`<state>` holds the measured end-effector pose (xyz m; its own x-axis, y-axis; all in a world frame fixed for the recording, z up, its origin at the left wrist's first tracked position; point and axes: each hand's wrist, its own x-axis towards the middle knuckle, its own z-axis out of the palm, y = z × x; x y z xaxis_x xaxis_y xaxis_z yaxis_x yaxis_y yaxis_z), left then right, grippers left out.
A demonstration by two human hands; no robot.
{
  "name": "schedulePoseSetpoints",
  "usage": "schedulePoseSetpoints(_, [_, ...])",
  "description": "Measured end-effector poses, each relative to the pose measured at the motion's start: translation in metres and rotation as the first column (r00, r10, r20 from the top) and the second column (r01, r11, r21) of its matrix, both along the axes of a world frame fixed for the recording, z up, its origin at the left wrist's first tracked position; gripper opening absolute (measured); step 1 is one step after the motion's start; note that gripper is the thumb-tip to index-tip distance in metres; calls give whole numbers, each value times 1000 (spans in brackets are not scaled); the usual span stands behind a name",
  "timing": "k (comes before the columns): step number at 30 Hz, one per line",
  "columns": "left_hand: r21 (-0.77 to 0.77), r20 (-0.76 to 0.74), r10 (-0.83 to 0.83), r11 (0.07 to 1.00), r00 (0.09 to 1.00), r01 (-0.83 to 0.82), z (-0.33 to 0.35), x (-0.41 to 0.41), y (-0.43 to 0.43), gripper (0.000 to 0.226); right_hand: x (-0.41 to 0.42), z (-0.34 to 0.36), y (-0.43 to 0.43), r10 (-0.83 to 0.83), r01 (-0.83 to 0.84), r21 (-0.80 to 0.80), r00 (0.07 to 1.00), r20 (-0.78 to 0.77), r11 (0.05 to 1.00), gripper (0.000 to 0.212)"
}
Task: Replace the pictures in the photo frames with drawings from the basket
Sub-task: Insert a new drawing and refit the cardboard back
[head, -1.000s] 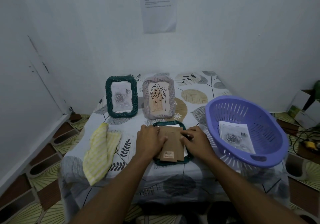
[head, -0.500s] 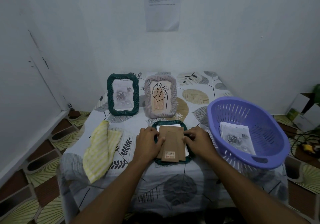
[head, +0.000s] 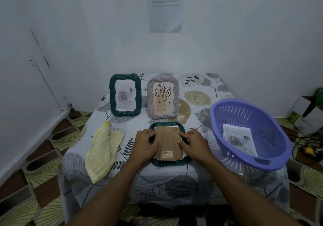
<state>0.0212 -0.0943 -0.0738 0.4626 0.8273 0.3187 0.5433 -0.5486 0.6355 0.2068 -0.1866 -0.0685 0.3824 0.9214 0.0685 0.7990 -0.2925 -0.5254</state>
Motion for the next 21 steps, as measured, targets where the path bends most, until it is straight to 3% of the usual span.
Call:
schedulePoseSetpoints(10, [-21,16,-25,999,1000,26,2,-24,18,42,-19,5,8,16,-17,-20,1000,-8,1000,50])
schedulePoseSetpoints(12, [-14,-15,-28,1000,999,28,1,-29,19,42,-24,2,8,20,-19,-25,999,48,1000,49])
schedulePoseSetpoints(15, [-24,-30,-62,998,998,61,-1,-34,19,39,-25,-4,4,15,-14,-9,991,132,1000,48])
schedulePoseSetpoints(21, [-78,-39,-192,979,981,188,2,-45,24,43,-16,-2,6,67,-61,-54,993,100,997,50])
